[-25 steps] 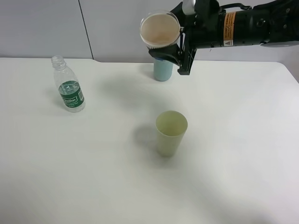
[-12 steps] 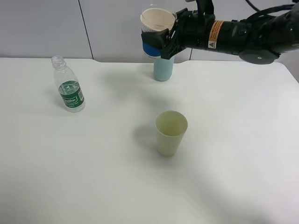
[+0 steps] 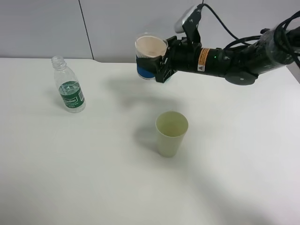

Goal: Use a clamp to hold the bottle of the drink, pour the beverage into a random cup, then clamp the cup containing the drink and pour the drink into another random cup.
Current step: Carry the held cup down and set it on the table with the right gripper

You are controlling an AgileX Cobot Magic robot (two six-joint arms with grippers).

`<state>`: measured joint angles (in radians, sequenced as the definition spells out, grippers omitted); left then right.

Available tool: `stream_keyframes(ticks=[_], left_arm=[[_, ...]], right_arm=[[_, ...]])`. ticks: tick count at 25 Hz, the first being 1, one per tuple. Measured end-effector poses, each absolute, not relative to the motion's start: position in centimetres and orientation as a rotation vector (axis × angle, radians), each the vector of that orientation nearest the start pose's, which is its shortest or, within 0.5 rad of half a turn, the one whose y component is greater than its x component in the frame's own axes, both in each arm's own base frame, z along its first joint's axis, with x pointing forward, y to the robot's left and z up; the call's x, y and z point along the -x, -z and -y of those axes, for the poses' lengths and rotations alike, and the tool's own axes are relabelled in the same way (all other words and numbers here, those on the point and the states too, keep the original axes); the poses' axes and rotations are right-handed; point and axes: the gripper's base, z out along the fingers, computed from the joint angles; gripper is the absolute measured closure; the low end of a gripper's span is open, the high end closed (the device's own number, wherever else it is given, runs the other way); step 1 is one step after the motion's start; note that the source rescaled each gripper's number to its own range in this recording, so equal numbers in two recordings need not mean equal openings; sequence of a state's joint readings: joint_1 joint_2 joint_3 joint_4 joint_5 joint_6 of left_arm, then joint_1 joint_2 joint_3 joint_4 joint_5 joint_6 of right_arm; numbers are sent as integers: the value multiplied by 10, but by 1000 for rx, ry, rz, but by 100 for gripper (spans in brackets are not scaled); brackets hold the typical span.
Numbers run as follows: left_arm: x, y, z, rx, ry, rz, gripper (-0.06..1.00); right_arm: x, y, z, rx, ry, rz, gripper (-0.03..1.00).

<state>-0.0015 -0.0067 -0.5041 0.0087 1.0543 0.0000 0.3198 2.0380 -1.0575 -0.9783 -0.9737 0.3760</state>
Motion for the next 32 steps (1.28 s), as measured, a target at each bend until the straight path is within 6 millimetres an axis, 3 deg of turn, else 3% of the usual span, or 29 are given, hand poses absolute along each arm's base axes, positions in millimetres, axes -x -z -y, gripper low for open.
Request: stream_keyframes(ticks=[8,13,18,24,32], left_arm=[[6,-279,-1,-1,-9,-2027,-6],[6,-279,-1,-1,-9,-2027,-6],[6,-279,-1,-1,-9,-2027,-6],[6,-279,-1,-1,-9,-2027,-6],[6,-279,-1,-1,-9,-2027,-6]], right_arm=[[-359,-119,-188,1138,-700,-1477,97],[-371,-101,-192,1148,-714,-1489,97],[-381,-92,-197,1135,-746,-1509,97],[-379,-77,-197,1151,-776,-1539,97],[-379,-75,-198,1155,-786,-1536,97]])
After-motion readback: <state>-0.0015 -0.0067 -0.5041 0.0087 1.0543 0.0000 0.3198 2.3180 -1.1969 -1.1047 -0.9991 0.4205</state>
